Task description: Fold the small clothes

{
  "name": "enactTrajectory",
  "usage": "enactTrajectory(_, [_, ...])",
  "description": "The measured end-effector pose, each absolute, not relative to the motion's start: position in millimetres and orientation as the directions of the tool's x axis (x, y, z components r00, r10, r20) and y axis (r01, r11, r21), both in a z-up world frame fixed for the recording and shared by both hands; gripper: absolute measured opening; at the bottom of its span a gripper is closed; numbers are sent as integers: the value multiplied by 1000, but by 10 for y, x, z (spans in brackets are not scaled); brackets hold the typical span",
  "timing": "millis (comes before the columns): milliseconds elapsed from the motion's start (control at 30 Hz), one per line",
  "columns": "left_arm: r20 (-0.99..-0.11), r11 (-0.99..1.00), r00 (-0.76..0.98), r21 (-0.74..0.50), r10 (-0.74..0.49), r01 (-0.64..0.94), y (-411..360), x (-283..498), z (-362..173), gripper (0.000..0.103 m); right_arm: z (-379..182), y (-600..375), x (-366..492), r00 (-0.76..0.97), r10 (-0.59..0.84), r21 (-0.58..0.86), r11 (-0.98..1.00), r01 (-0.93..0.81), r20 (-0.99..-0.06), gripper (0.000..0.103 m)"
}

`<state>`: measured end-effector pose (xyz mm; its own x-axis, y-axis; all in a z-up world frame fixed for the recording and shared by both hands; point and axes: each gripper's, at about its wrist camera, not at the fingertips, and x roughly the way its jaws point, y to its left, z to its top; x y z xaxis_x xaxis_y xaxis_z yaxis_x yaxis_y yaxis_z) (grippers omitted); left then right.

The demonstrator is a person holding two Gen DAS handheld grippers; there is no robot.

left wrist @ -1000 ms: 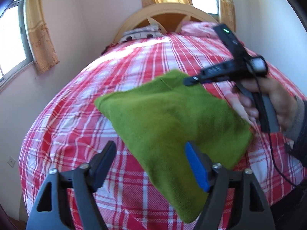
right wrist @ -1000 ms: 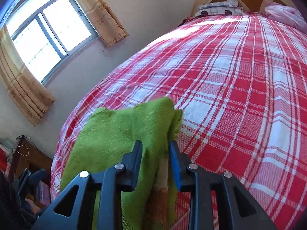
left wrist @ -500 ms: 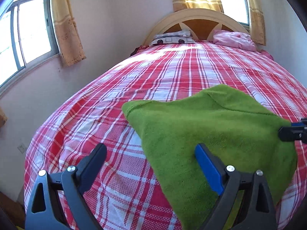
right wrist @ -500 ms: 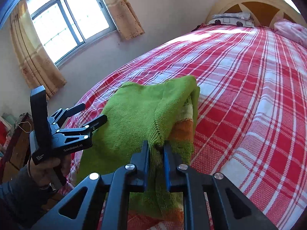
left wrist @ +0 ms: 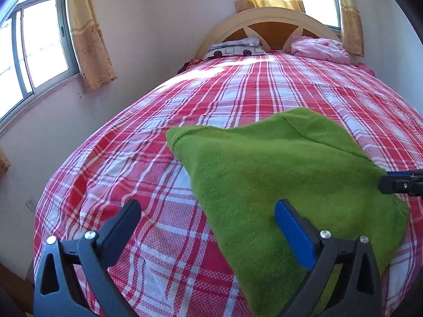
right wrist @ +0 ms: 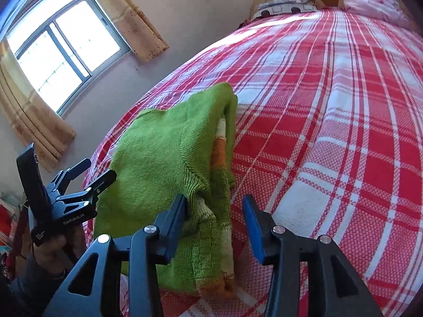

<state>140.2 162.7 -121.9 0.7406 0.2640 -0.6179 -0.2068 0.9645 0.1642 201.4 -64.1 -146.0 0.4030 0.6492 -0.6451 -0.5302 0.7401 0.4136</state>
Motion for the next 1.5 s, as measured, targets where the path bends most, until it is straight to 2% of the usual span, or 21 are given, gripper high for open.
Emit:
enactTrajectory(200, [-583,972,778,130,235,-196,1590,1238,-978,103,-1148,-673,1677,531,581,298,797,-526,-616,51])
enactTrajectory(333, [-556,977,805,84,207,-194,1580,1146,-831,103,-878,-617,1410,625,545,195,819,-539,-559,54])
enactTrajectory(400, [-539,980,820,66,195,-189,1563,1108,-772,103,-768,-620,1318,659,538,155,822,-547,-526,59])
enactTrajectory(500, [-519,981,834,61,189,-184,1523,1076,-704,103,-658,-559,1204,679,536,111,819,-564,-502,60])
enactTrajectory(767, [-492,982,851,50,183,-182,1498,1021,-604,103,-570,-518,1085,688,548,99,811,-577,-475,60])
enactTrajectory(1500, [-496,982,849,47,183,-184,1482,992,-616,103,-600,-500,1046,681,553,110,808,-578,-480,60])
